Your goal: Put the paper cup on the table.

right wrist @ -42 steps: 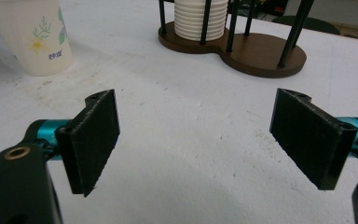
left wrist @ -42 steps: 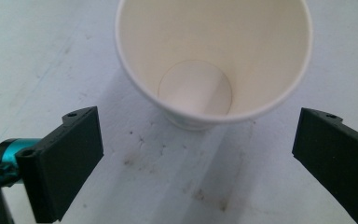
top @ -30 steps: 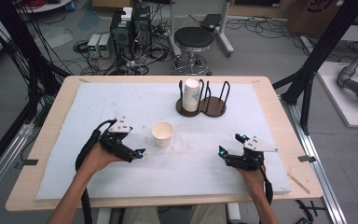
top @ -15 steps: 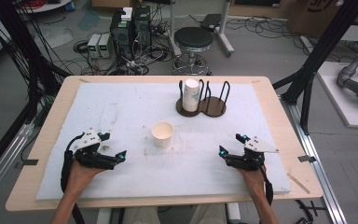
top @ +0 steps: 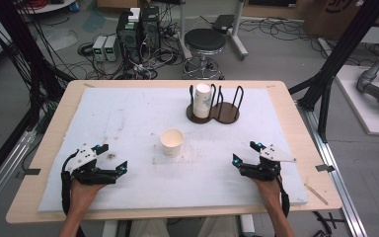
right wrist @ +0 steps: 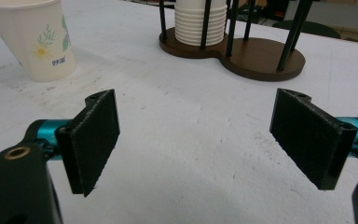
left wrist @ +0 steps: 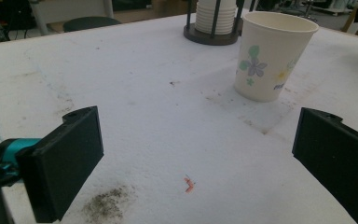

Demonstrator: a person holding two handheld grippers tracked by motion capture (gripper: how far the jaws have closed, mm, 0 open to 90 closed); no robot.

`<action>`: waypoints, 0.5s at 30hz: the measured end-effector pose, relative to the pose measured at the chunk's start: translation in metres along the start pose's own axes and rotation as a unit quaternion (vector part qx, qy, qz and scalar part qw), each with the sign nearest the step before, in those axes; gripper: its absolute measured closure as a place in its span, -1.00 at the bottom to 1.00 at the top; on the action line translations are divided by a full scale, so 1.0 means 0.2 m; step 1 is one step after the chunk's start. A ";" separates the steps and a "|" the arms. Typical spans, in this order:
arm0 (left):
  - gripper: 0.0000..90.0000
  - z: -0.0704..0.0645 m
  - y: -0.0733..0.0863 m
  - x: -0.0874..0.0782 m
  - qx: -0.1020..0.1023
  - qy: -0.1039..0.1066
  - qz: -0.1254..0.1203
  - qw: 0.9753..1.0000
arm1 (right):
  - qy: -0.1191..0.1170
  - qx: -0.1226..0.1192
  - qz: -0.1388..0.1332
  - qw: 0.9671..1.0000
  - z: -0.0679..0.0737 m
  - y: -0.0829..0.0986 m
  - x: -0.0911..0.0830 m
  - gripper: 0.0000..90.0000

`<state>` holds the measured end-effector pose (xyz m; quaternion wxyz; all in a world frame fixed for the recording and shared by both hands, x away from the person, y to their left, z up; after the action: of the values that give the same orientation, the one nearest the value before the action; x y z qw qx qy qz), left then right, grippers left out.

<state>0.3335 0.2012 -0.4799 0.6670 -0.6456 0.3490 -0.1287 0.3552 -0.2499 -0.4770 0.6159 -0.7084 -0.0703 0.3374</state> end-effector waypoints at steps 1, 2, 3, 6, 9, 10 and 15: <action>-0.96 0.00 0.00 0.00 0.000 0.000 0.001 1.000 | -0.001 0.001 0.001 1.000 0.00 0.00 0.00 -0.64; -0.96 0.00 0.00 0.00 0.001 -0.001 0.001 1.000 | 0.000 0.001 0.001 1.000 0.00 0.00 0.00 -0.64; -0.96 0.00 0.00 0.00 0.001 -0.002 0.003 1.000 | 0.000 0.001 0.001 1.000 0.00 0.00 0.00 -0.64; -0.96 0.00 0.00 0.00 -0.004 -0.001 -0.001 1.000 | -0.001 0.001 -0.002 1.000 0.00 0.00 0.00 -0.64; -0.96 0.01 0.00 -0.01 -0.004 -0.002 -0.009 1.000 | -0.002 0.004 -0.004 1.000 0.00 0.00 0.00 -0.64; -0.96 0.00 0.00 -0.01 -0.004 -0.003 -0.013 1.000 | -0.003 0.004 -0.004 1.000 0.00 0.00 -0.01 -0.64; -0.96 0.00 0.00 -0.03 -0.001 -0.005 -0.026 1.000 | -0.003 0.004 -0.006 1.000 0.00 0.00 -0.01 -0.64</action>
<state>0.3304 0.2050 -0.4774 0.6644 -0.6559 0.3290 -0.1418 0.3547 -0.2508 -0.4764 0.6204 -0.7046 -0.0752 0.3361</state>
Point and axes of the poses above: each handheld gripper's, and its own axes: x roughly forward along the jaws, y roughly out of its underside, z roughly to its left, the point moved 7 cm from there along x, roughly forward along the jaws, and after that the axes turned 1 degree about z, right-handed, at the moved point
